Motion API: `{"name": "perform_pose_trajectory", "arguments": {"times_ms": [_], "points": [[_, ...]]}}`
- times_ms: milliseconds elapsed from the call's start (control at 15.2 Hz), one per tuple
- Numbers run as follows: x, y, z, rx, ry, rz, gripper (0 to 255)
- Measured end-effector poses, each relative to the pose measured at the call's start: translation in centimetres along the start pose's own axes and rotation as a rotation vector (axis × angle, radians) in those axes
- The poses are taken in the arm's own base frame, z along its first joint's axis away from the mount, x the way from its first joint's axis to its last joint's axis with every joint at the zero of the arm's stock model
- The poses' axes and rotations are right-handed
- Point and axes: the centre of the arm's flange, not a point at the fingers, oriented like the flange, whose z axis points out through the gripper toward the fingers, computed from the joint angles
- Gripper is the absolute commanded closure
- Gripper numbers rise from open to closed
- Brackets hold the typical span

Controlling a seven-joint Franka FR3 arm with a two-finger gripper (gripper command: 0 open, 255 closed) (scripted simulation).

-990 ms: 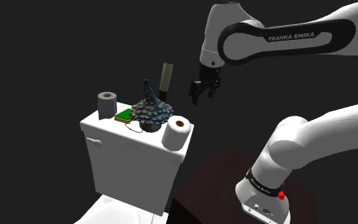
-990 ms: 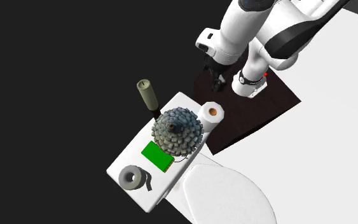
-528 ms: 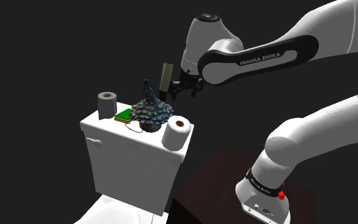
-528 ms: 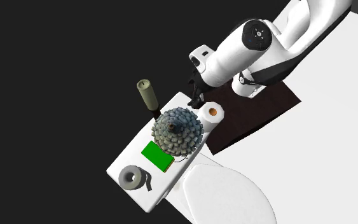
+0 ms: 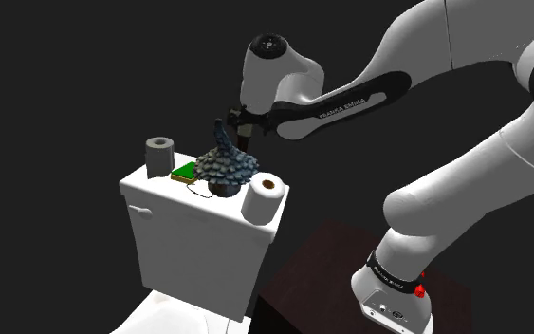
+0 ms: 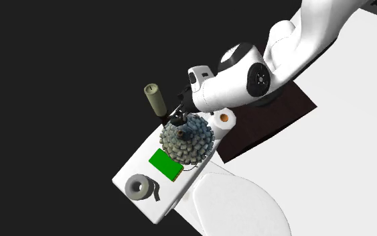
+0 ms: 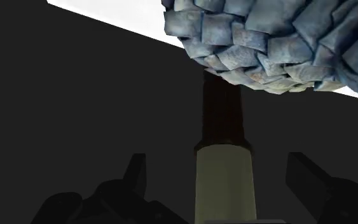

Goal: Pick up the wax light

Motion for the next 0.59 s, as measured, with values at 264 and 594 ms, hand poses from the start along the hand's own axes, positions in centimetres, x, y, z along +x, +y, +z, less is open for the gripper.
{"name": "perform_pose_trajectory", "arguments": {"times_ms": [264,594], "points": [[1.1,-2.0,1.7,-0.016,0.088,0.108,0],[-0.5,-2.2,3.8,-0.016,0.096,0.118,0]]}}
